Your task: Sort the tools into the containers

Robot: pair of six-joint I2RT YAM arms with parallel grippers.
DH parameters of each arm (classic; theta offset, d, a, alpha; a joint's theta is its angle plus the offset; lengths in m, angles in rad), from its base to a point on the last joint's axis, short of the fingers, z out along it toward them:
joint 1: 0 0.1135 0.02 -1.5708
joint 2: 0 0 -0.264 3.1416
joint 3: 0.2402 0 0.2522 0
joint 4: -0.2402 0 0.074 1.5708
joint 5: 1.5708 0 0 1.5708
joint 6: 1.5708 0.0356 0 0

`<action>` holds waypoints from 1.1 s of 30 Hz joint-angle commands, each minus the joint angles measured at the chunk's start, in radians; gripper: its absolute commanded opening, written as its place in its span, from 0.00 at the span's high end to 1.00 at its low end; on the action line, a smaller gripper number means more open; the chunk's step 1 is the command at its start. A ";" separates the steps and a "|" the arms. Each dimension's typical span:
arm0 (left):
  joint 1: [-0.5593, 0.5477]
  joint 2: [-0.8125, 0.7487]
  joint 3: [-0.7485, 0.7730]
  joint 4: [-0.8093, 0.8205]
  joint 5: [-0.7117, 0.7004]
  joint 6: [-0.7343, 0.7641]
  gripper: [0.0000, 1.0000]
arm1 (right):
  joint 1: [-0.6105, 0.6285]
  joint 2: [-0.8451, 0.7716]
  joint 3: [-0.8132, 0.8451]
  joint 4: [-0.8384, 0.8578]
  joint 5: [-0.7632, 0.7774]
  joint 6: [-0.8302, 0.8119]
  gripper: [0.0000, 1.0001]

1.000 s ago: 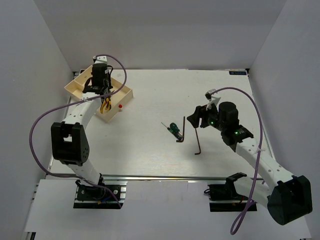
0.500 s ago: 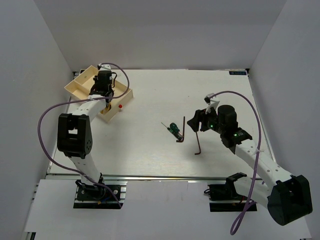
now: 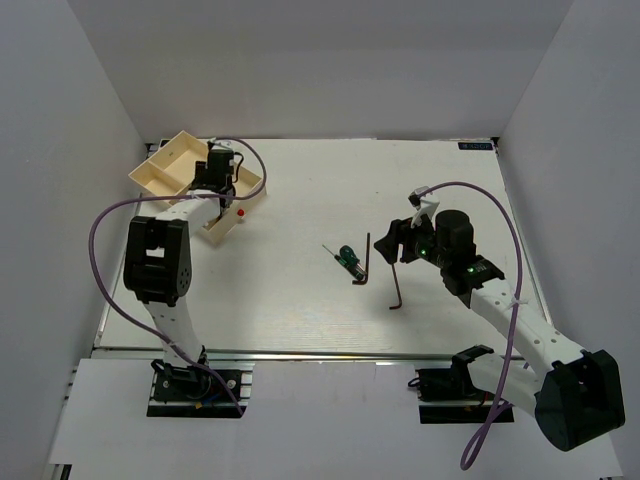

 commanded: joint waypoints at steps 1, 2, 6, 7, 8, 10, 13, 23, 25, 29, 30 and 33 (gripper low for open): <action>-0.001 -0.067 0.042 -0.006 -0.001 -0.025 0.43 | 0.002 -0.011 -0.014 0.042 -0.013 0.002 0.33; -0.001 -0.073 0.044 -0.008 0.018 -0.028 0.37 | 0.005 -0.011 -0.014 0.042 -0.014 0.002 0.33; -0.011 -0.122 0.056 -0.033 0.053 -0.079 0.18 | 0.003 -0.015 -0.009 0.034 -0.013 0.000 0.33; -0.011 -0.129 0.061 -0.040 0.067 -0.087 0.17 | 0.005 -0.017 -0.011 0.034 -0.013 0.000 0.33; -0.011 -0.139 0.064 -0.043 0.084 -0.093 0.16 | 0.003 -0.020 -0.014 0.034 -0.013 0.001 0.33; -0.011 -0.165 0.070 -0.057 0.127 -0.111 0.13 | 0.003 -0.025 -0.014 0.031 -0.011 0.002 0.33; -0.011 -0.190 0.081 -0.082 0.176 -0.163 0.10 | 0.003 -0.035 -0.011 0.019 -0.009 0.005 0.33; -0.011 -0.455 0.044 -0.180 0.518 -0.312 0.02 | 0.003 -0.069 0.009 -0.054 0.050 0.008 0.33; -0.011 -0.541 0.027 -0.188 0.653 -0.353 0.02 | 0.003 -0.065 0.020 -0.074 0.067 0.006 0.34; -0.011 -0.658 -0.033 -0.250 0.834 -0.383 0.02 | 0.003 -0.069 0.028 -0.113 0.099 0.026 0.35; -0.011 -0.690 -0.036 -0.273 0.860 -0.374 0.02 | 0.003 -0.072 0.028 -0.120 0.107 0.028 0.35; -0.011 -0.739 -0.065 -0.353 0.961 -0.352 0.02 | -0.001 -0.080 0.011 -0.136 0.153 0.049 0.36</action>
